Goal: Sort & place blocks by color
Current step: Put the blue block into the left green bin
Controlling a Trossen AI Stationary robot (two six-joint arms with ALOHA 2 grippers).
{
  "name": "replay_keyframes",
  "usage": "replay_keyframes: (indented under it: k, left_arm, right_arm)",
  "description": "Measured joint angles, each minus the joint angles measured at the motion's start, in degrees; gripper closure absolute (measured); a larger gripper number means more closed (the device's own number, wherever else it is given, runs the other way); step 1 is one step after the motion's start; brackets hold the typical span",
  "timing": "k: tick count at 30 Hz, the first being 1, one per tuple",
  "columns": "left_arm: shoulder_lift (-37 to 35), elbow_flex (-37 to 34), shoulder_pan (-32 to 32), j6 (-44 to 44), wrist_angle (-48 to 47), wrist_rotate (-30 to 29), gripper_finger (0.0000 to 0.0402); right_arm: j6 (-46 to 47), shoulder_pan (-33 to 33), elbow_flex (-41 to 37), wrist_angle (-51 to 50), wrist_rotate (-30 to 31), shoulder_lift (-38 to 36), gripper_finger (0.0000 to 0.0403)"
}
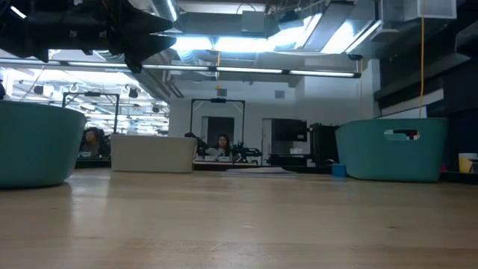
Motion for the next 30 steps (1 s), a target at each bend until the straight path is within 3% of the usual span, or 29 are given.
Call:
replay_keyframes:
  k: [24, 30]
  left_arm:
    - [0.0, 0.0, 0.0, 0.0, 0.0, 0.0, 0.0223]
    - [0.0, 0.0, 0.0, 0.0, 0.0, 0.0, 0.0223]
  right_arm:
    - [0.2, -0.3, 0.0, 2.2, -2.0, 4.8, 0.0180]
    - [0.5, -0.5, 0.0, 2.6, -1.9, 4.8, 0.0198]
